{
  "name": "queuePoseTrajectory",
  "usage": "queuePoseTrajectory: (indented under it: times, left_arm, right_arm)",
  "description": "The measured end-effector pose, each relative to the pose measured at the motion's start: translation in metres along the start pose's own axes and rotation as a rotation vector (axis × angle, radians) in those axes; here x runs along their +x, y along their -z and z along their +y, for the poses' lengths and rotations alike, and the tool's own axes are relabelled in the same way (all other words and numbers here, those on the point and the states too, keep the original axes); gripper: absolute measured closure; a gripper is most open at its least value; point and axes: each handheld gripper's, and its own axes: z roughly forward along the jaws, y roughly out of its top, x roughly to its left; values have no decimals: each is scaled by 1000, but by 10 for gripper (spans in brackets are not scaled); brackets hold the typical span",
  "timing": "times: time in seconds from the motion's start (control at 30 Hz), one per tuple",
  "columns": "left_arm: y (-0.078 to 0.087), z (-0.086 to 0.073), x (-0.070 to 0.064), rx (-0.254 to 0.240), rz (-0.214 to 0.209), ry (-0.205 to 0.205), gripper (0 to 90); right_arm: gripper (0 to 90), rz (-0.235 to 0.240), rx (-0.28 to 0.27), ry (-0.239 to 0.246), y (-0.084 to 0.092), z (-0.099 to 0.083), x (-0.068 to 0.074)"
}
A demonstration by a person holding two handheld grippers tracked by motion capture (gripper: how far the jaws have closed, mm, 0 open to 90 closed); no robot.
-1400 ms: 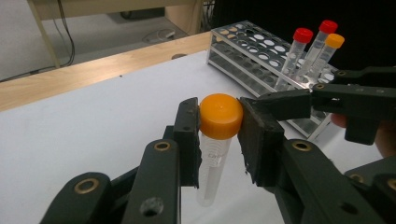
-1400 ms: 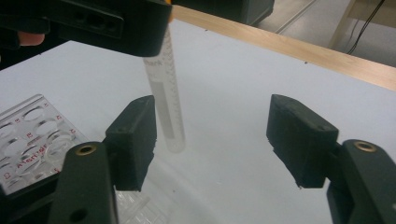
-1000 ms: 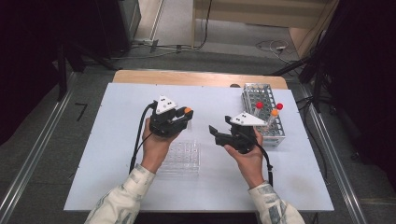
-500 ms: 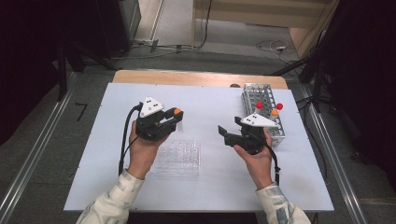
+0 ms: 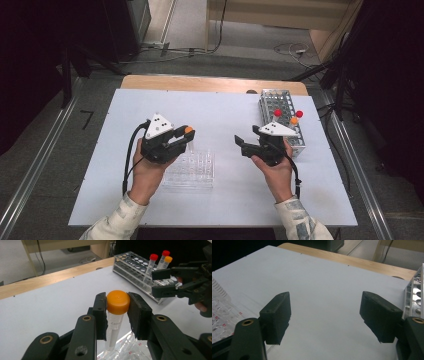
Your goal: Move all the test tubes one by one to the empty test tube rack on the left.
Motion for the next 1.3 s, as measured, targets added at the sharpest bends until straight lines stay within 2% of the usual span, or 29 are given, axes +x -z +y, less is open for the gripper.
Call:
queuePoseTrajectory:
  times: [0.37, 1.03, 1.3]
  left_arm:
    - [0, -9, -4, 13, 0, -17, 697]
    - [-15, -32, -7, 50, 27, -22, 695]
    - [-20, -38, -9, 74, 22, -24, 688]
  right_arm:
    - [239, -4, 4, -2, 1, 0, 0]
    - [239, -3, 6, -2, 2, -2, -2]
    - [239, -3, 7, -4, 2, -3, -3]
